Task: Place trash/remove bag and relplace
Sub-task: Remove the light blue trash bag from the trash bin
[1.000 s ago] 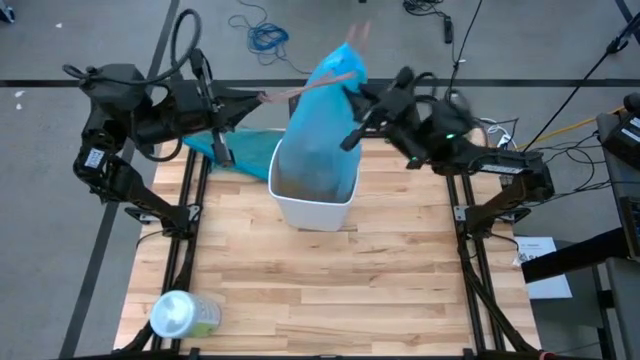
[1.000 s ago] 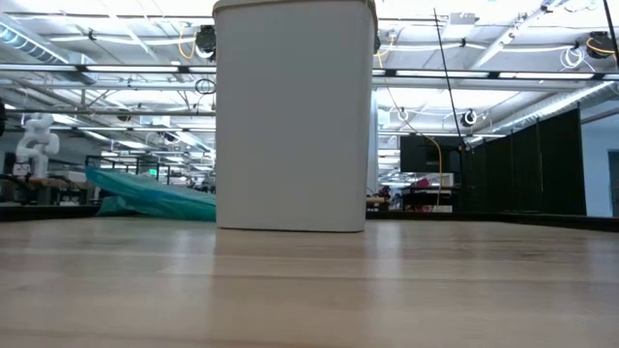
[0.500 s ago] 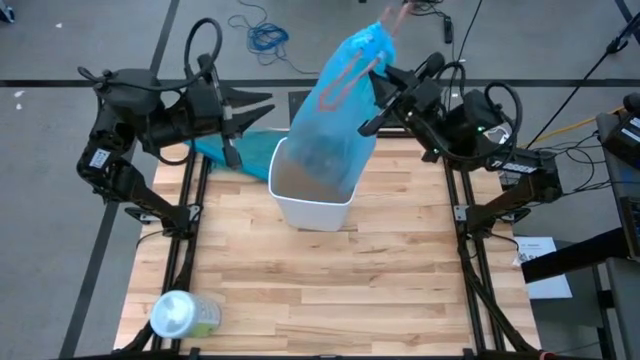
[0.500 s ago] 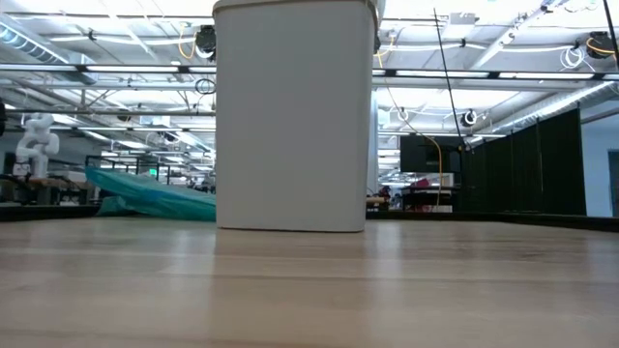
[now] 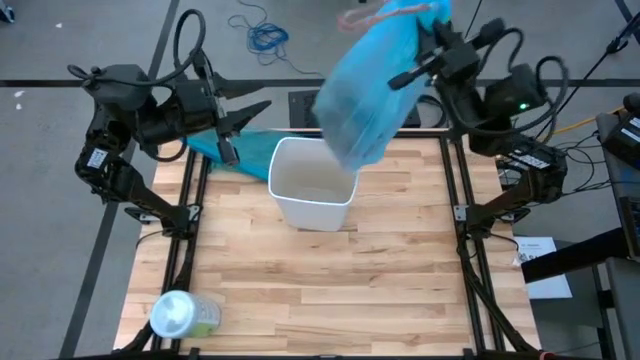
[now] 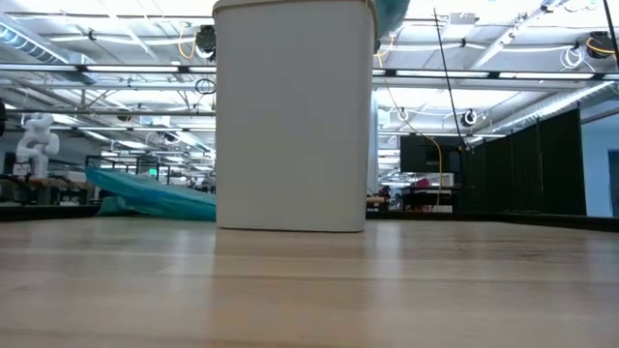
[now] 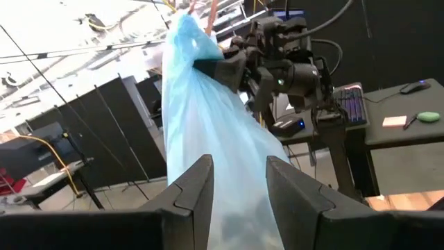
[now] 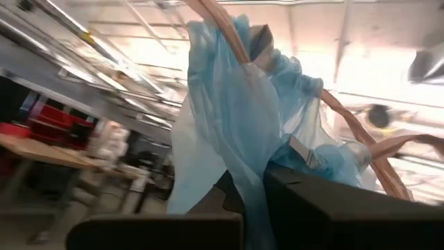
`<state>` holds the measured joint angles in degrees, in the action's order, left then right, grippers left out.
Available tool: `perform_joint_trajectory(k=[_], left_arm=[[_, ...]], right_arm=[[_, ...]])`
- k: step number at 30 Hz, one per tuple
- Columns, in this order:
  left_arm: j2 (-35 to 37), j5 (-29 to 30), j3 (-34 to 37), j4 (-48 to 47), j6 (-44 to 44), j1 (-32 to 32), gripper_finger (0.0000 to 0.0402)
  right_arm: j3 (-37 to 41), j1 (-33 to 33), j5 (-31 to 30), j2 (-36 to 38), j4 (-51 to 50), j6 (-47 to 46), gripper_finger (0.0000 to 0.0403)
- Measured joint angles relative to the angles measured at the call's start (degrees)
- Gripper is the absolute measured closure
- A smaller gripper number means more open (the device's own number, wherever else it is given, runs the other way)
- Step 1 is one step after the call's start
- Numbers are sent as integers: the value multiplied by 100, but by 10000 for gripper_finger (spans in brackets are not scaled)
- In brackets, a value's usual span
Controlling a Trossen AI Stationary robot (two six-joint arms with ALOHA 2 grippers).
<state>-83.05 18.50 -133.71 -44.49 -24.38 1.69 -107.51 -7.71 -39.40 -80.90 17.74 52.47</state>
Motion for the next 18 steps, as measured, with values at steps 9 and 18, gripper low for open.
perform_joint_trajectory(k=[9,18], left_arm=[[5,120,0,-5,-8,0,272],[7,176,0,-263,0,0,272]], right_arm=[[-290,-324,-480,2,-331,268,403],[-275,-853,-959,1,-1661,-901,403]])
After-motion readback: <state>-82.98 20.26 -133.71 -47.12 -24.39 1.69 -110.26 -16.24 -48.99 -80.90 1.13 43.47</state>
